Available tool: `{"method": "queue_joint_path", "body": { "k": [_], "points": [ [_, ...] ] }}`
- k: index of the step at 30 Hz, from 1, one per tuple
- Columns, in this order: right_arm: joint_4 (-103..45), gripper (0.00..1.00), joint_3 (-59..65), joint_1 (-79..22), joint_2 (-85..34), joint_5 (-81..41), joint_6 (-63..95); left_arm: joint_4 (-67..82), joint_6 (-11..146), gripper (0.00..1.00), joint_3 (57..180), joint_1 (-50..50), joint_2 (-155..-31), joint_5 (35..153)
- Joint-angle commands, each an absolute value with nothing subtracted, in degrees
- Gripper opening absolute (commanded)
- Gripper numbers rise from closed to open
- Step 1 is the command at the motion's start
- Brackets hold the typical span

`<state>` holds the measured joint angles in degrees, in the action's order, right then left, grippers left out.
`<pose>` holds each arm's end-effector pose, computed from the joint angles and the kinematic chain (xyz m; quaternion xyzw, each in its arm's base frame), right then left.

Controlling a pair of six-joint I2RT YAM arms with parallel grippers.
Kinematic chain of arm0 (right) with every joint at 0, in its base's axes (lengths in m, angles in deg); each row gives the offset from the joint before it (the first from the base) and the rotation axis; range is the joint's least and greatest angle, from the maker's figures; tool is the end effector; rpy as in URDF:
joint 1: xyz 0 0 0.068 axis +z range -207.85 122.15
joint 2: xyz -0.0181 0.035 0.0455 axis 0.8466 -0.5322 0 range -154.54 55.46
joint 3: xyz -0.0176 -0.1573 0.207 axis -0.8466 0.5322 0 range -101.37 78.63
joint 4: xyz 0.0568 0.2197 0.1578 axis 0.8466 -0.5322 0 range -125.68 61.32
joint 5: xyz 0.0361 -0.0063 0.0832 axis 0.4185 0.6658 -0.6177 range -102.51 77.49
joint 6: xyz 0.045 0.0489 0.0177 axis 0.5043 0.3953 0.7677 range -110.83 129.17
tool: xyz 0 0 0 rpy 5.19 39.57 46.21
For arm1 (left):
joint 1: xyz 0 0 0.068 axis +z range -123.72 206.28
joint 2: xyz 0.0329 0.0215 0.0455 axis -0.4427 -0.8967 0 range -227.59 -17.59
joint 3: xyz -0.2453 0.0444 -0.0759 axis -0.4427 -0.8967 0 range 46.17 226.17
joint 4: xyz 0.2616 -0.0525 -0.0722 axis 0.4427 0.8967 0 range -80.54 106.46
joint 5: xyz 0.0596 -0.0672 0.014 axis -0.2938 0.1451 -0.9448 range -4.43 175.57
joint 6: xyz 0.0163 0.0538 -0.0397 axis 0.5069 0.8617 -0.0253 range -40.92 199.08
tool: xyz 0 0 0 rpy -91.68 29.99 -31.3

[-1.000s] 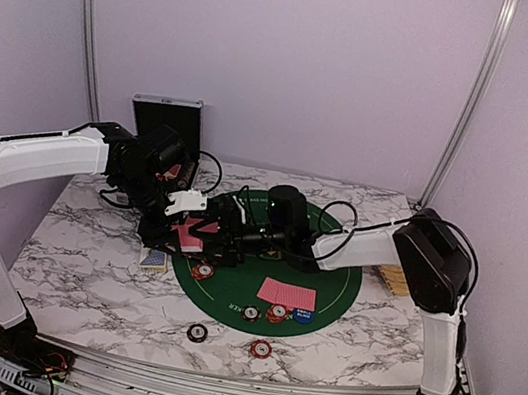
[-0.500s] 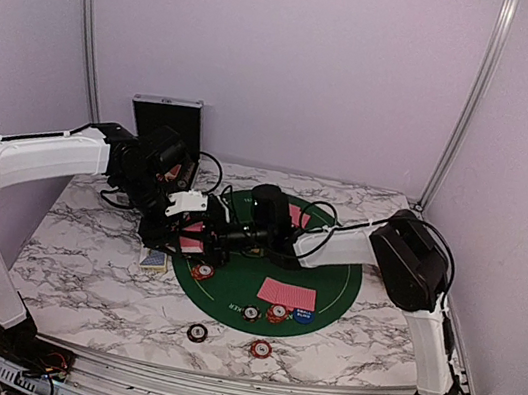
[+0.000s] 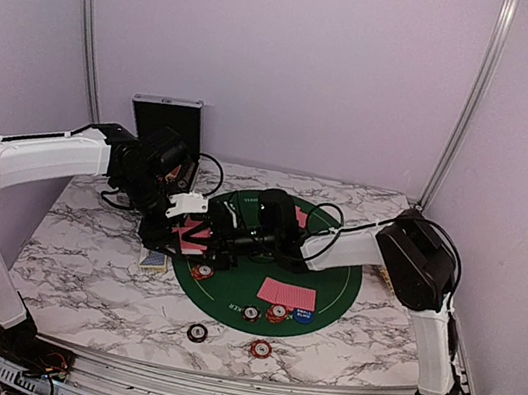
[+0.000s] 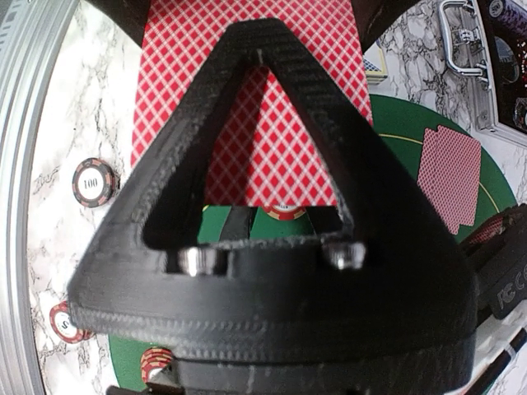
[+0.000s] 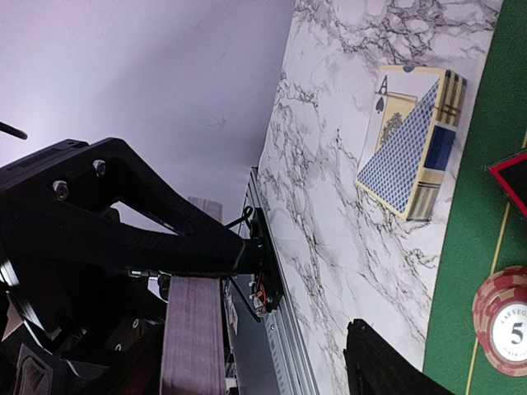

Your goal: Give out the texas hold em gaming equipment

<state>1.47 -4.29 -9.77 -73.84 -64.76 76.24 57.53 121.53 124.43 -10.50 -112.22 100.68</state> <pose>0.3056 0.4061 0.1304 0.1422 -0.7519 -0.6437 0.0084 0.2817 -0.2288 0.2327 0.6389 0.7262 -0.1172 0.2254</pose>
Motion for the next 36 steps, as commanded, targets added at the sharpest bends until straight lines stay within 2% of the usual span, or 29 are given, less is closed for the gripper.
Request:
{"method": "queue_joint_path", "body": {
  "k": [1,6,13,17,36],
  "points": [
    [0.25,0.69,-1.17,-10.59,-72.17,-64.34,74.92,56.73,121.51,0.0,125.82,-10.29,-110.66,101.13],
    [0.93,0.65,0.79,-10.74,-70.49,-64.28,75.04,56.69,121.71,0.0,125.35,-10.28,-110.07,100.88],
    [1.98,0.44,1.7,-11.26,-68.38,-64.74,75.67,56.74,121.7,0.0,124.95,-10.27,-110.06,100.58],
    [1.72,0.38,2.06,-11.35,-67.07,-64.66,75.47,56.74,121.78,0.0,125.04,-10.28,-110.02,100.39],
    [-2.97,0.17,3.55,-12.14,-62.26,-64.74,73.47,56.74,122.06,0.0,124.12,-10.2,-109.9,99.39]
  ]
}}
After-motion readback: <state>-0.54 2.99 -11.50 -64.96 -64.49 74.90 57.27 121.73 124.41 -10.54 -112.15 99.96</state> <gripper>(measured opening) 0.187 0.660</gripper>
